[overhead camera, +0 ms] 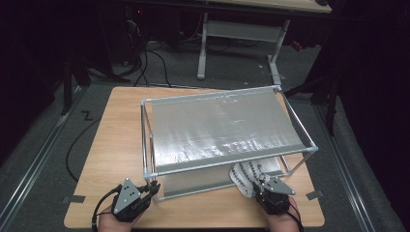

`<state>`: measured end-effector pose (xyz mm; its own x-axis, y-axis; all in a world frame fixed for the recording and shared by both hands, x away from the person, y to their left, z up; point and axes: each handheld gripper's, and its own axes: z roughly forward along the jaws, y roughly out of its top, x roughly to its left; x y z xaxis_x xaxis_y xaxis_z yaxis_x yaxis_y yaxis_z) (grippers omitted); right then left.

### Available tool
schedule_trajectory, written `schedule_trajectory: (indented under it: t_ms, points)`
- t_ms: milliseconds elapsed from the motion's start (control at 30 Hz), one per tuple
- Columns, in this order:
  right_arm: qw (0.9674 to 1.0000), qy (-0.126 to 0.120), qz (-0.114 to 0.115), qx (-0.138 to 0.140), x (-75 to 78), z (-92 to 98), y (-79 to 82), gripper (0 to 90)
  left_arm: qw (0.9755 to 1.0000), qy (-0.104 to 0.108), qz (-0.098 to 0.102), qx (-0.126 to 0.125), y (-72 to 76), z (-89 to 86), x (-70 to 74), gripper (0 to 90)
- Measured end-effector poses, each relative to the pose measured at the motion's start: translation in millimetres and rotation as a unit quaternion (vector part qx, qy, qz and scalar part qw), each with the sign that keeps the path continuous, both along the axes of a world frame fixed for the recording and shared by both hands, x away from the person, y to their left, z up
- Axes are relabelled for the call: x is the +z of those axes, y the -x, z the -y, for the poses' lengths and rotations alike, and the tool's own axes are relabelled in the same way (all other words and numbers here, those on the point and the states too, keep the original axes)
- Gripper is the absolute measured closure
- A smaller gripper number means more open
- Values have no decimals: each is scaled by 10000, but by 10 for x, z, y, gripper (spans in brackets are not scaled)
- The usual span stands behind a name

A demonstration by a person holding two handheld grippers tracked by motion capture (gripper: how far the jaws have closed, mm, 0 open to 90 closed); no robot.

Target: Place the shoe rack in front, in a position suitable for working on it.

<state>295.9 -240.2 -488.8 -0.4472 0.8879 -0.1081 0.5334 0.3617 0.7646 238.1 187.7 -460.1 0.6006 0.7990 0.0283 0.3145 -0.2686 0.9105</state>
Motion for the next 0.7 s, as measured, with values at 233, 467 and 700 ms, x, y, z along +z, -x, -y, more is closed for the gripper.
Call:
schedule_trajectory:
  t_ms: [233,467,700]
  points:
    - [9993,-19,-279,230,-95,-107,-84,460,10000,-14,8,49,10,-27,-1,799]
    - [9976,142,-290,608,-105,-338,-137,645,9993,-78,52,367,69,-260,-4,795]
    - [9943,244,-264,1002,-102,-602,-137,730,9979,-99,72,643,97,-525,-8,793]
